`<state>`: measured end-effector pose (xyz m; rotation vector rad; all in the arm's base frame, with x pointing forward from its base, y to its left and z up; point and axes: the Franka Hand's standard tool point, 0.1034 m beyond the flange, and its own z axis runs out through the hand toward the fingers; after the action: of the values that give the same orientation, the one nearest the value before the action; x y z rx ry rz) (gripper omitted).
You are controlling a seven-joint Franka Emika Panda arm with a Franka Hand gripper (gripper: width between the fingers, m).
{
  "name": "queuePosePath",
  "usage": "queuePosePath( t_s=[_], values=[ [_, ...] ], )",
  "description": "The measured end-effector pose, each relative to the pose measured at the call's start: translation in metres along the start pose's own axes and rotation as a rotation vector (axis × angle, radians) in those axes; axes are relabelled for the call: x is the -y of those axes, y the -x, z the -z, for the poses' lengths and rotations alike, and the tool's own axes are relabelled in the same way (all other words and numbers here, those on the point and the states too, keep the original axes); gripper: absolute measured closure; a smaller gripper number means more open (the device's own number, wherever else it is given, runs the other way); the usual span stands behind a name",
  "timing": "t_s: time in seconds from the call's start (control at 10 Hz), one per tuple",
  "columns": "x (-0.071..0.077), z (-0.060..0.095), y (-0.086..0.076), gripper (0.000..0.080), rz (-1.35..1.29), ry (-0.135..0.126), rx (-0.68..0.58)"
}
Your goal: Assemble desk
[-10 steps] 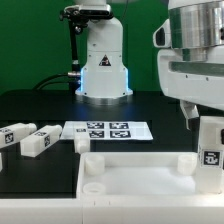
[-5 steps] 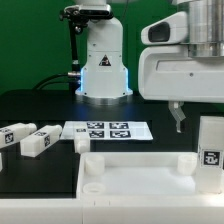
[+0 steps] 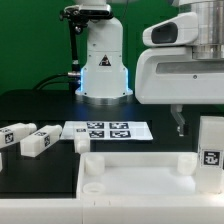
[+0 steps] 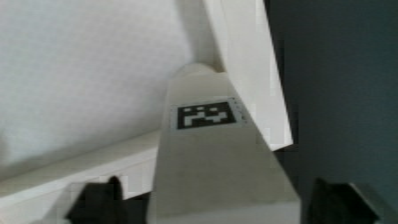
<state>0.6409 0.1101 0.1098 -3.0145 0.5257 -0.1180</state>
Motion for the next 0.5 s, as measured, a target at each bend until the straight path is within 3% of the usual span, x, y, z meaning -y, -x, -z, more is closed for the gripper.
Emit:
queuePosePath(
  t_s=[0.1, 0.2, 0.3, 0.5],
  values=[
    [0.0005, 0.0000, 0.0002, 0.0459, -0.103, -0.002, 0.001],
    [-0.0005, -0.0001, -0.0001, 0.0459, -0.167, -0.001, 0.001],
    [-0.0003, -0.0001, 0.0002, 0.0514, -0.263, 0.000, 0.001],
    [-0.0020, 0.0009, 0.0006, 0.0514, -0.668, 0.006, 0.003]
  ],
)
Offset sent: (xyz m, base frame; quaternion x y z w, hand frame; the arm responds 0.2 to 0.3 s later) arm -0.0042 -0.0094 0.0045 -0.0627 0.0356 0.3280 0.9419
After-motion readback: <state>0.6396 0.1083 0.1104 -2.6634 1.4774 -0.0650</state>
